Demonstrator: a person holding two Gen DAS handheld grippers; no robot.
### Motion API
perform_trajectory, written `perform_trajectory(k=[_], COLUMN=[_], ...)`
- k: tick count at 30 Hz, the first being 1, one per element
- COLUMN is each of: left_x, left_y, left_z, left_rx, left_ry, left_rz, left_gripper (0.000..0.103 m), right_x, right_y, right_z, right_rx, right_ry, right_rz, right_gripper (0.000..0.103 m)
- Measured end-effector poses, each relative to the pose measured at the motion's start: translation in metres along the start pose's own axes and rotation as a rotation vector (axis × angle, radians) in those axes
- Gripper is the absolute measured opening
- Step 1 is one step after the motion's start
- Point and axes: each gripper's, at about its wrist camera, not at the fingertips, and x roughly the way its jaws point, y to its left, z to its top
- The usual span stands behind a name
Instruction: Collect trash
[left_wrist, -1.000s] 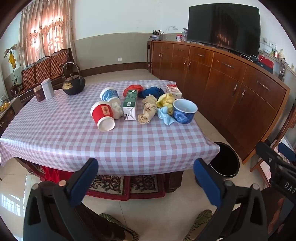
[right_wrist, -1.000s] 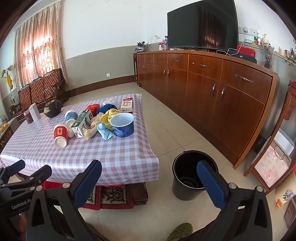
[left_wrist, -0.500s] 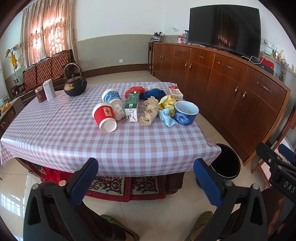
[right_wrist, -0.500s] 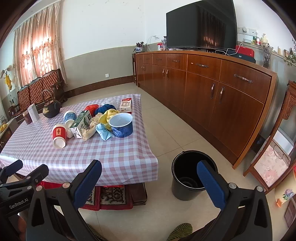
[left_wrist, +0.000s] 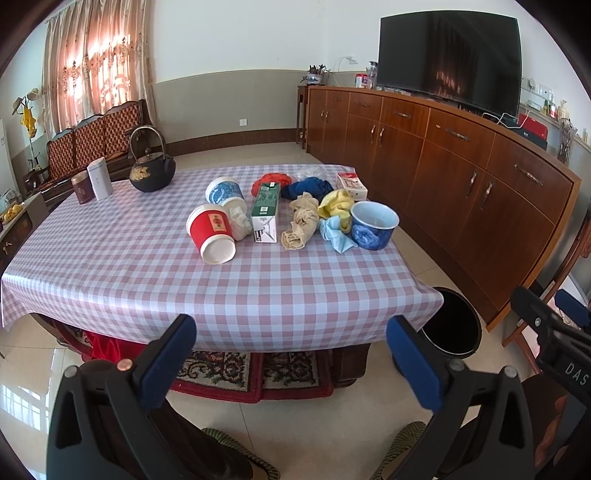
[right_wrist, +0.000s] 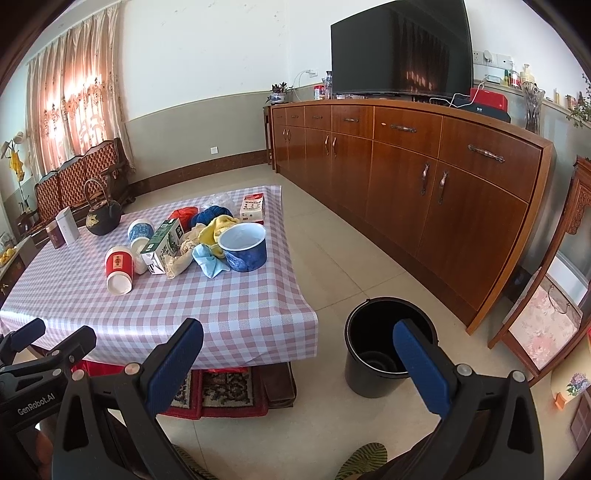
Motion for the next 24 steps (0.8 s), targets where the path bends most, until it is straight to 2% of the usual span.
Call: perform_trajectory(k=[24], left_x=[-0.0011], left_y=[0.0068], left_z=[-0.003], left_rx=[-0.008], left_ry=[-0.01], left_rz=[0.008], left_gripper=[0.103], right_x=[0.0021], right_y=[0.0014], right_z=[-0.0013], right_rx=[0.001], right_ry=[0.003], right_rz=[0.001], right_gripper=[0.103])
